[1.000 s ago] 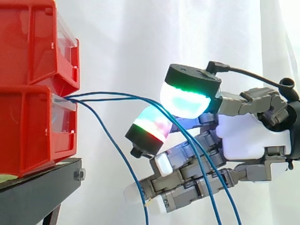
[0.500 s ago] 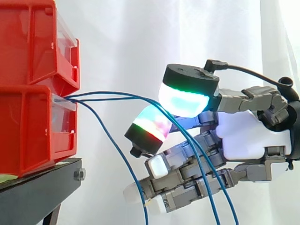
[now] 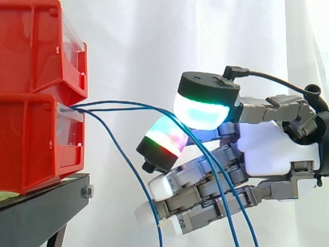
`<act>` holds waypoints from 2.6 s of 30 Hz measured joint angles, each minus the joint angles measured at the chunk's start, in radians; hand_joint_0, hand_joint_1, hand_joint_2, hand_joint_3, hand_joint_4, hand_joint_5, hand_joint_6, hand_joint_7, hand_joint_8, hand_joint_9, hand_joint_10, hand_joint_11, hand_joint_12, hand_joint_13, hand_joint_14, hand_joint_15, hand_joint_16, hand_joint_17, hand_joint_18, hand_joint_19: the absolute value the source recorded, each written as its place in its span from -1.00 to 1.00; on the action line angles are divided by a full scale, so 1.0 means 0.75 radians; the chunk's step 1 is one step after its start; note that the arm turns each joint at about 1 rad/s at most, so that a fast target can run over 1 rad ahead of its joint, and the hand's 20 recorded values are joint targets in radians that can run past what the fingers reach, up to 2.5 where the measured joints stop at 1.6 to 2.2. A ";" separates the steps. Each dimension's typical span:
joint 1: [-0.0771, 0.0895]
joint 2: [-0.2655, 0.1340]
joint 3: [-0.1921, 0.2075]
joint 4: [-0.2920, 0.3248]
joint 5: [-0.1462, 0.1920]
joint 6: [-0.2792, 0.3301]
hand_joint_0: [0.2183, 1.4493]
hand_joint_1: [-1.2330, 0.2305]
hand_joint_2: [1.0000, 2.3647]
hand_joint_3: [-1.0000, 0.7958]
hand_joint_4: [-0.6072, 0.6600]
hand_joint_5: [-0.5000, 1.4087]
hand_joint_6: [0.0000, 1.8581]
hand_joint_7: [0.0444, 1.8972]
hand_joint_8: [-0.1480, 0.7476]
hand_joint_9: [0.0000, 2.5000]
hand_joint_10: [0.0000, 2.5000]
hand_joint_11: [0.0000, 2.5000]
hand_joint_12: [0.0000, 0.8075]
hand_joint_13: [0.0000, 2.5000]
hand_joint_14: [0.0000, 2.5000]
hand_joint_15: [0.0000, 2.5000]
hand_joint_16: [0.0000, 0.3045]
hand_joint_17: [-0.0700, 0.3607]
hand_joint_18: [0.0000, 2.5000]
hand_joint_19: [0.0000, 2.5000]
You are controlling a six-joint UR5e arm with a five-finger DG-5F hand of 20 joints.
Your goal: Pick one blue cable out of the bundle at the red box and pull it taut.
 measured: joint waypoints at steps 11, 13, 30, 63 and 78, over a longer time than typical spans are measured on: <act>-0.007 0.001 0.000 -0.011 -0.002 -0.082 -0.42 -0.33 -0.99 0.08 -0.27 -0.64 -0.05 0.01 -0.20 -0.65 -1.00 -0.92 -0.04 -0.89 -1.00 -0.94 -0.61 -0.05 -0.84 -0.96; -0.009 0.001 0.000 -0.012 -0.001 -0.105 -0.42 -0.33 -0.98 0.08 -0.27 -0.64 -0.05 0.02 -0.20 -0.67 -1.00 -0.92 -0.03 -0.90 -1.00 -0.94 -0.61 -0.05 -0.85 -0.96; -0.017 0.038 0.000 -0.056 0.000 -0.387 -0.42 -0.33 -0.98 0.11 -0.24 -0.64 -0.04 0.03 -0.16 -0.64 -1.00 -0.87 -0.04 -0.90 -1.00 -0.94 -0.61 -0.05 -0.87 -0.96; 0.008 0.046 -0.001 -0.126 0.001 -0.072 -0.46 -0.20 -1.00 0.04 0.09 -0.63 -0.01 -0.03 0.11 -0.52 -1.00 -0.68 0.10 -0.86 -1.00 -0.88 -0.55 0.04 -0.82 -0.92; 0.010 0.046 -0.002 -0.163 -0.033 0.133 -0.48 -0.19 -0.99 -0.05 0.08 -0.64 -0.01 -0.03 0.07 -0.52 -0.99 -0.67 0.05 -0.87 -1.00 -0.88 -0.58 0.00 -0.84 -0.90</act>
